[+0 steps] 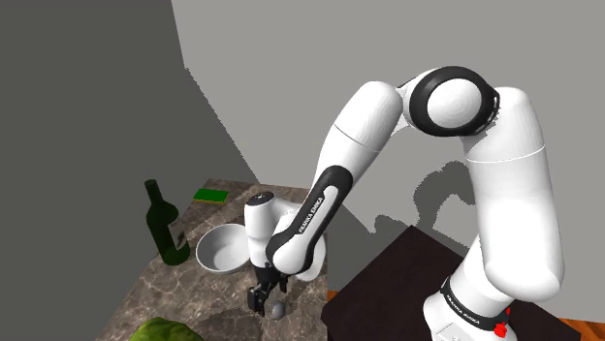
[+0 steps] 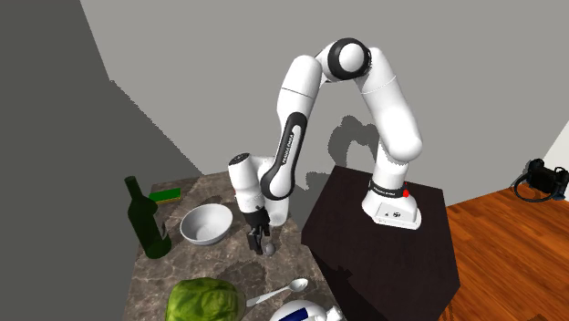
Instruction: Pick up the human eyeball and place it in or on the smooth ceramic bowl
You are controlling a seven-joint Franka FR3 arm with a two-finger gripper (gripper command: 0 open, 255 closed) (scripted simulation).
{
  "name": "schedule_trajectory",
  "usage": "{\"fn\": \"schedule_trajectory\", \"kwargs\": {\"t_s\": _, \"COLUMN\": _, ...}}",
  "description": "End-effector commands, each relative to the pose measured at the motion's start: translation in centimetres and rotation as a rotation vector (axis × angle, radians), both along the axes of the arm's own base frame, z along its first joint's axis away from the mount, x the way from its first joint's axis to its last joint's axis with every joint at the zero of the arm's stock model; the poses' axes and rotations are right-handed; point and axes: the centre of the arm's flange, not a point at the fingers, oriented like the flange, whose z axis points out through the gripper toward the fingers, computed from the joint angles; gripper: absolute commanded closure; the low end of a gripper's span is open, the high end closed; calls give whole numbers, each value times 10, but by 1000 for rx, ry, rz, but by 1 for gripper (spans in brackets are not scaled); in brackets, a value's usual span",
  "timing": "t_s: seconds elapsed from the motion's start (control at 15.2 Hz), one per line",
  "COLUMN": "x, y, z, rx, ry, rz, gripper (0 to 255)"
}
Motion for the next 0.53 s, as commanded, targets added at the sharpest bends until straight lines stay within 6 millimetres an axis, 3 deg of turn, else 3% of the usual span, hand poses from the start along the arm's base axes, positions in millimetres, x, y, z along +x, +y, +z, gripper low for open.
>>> {"fn": "schedule_trajectory", "kwargs": {"t_s": 0.0, "x": -1, "y": 0, "z": -11, "rx": 0, "ry": 3, "rz": 2, "gripper": 0}}
{"fn": "schedule_trajectory", "kwargs": {"t_s": 0.46, "x": -3, "y": 1, "z": -19, "rx": 0, "ry": 3, "rz": 2, "gripper": 0}}
